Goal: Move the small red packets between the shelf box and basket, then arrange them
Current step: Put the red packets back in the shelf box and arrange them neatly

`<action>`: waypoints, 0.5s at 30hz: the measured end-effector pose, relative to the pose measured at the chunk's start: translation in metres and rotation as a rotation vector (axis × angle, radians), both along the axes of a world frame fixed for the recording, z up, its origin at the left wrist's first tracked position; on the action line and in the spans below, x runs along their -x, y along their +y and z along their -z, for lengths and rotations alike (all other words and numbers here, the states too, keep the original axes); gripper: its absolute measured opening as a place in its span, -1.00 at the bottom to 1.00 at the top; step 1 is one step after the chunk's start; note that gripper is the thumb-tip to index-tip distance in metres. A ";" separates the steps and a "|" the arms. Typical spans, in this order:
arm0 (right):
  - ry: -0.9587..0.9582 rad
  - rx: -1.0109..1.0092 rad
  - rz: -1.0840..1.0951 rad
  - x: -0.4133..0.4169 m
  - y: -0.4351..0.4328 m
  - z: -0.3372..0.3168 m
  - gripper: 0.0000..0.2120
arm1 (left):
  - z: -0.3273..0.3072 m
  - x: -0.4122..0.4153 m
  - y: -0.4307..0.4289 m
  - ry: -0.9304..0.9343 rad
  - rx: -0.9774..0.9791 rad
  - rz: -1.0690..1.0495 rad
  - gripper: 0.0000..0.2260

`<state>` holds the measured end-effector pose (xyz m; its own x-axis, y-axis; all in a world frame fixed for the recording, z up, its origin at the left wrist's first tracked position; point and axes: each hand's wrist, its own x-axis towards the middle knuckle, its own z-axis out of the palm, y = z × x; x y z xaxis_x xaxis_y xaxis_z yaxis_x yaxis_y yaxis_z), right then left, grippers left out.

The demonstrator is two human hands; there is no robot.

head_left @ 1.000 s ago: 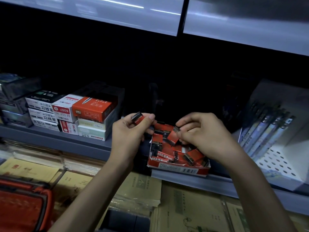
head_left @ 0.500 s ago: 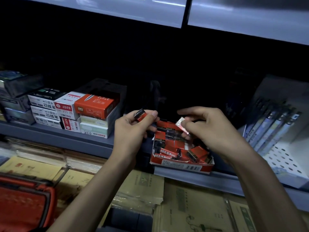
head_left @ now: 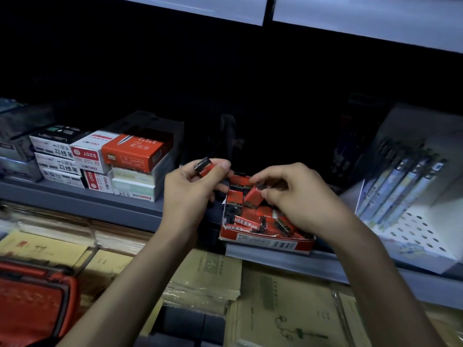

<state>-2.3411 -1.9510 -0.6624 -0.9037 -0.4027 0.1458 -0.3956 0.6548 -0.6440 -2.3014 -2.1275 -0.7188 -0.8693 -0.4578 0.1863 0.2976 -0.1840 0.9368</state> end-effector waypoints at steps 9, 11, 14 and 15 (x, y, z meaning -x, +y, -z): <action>-0.036 0.053 0.041 0.001 -0.001 -0.005 -0.87 | -0.003 -0.003 0.001 -0.004 0.017 -0.024 -0.81; -0.020 0.041 0.057 0.000 -0.006 -0.002 -0.89 | -0.003 -0.003 0.002 0.005 0.008 -0.031 -0.80; 0.018 0.014 0.084 -0.002 -0.011 0.003 -0.88 | -0.002 -0.003 0.003 0.004 0.029 -0.044 -0.82; 0.028 0.003 0.092 -0.002 -0.013 0.005 -0.87 | -0.002 -0.003 0.003 0.000 0.046 -0.041 -0.83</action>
